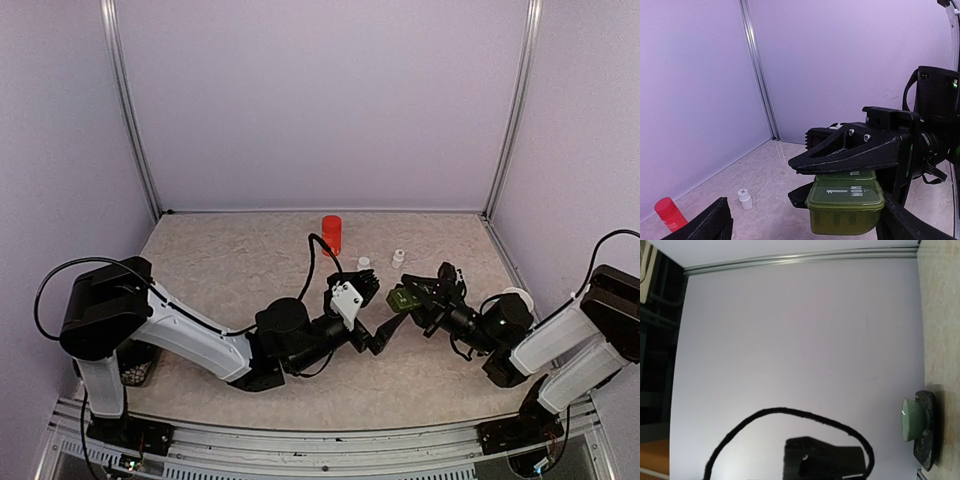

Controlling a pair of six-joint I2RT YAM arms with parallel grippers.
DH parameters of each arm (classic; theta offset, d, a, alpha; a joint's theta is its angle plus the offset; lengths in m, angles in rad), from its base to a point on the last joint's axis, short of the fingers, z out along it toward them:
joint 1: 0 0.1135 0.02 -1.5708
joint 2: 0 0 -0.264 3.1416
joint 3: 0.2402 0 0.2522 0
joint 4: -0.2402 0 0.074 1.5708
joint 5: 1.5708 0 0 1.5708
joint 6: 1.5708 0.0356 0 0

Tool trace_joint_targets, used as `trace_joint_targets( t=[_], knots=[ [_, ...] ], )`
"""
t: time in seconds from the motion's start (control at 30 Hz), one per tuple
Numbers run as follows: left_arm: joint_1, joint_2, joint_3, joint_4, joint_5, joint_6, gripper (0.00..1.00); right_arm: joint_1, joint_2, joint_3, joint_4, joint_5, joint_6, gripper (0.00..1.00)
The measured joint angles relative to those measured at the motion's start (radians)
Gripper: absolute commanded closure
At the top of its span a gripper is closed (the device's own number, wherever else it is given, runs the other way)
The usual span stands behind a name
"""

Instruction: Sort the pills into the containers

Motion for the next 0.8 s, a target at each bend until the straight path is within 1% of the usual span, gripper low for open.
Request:
trace_joint_targets(
  t=[0.13, 0.37, 0.8],
  knots=[
    [-0.002, -0.011, 0.000, -0.001, 0.000, 0.008, 0.04, 0.000, -0.036, 0.000, -0.014, -0.011, -0.026, 0.94],
    [-0.007, -0.024, 0.000, -0.021, 0.002, 0.026, 0.03, 0.000, -0.098, 0.000, -0.098, -0.017, -0.066, 0.94],
    [-0.016, -0.024, 0.000, -0.031, -0.009, 0.055, 0.02, 0.000, -0.169, 0.000, -0.231, -0.007, -0.087, 0.94]
  ],
)
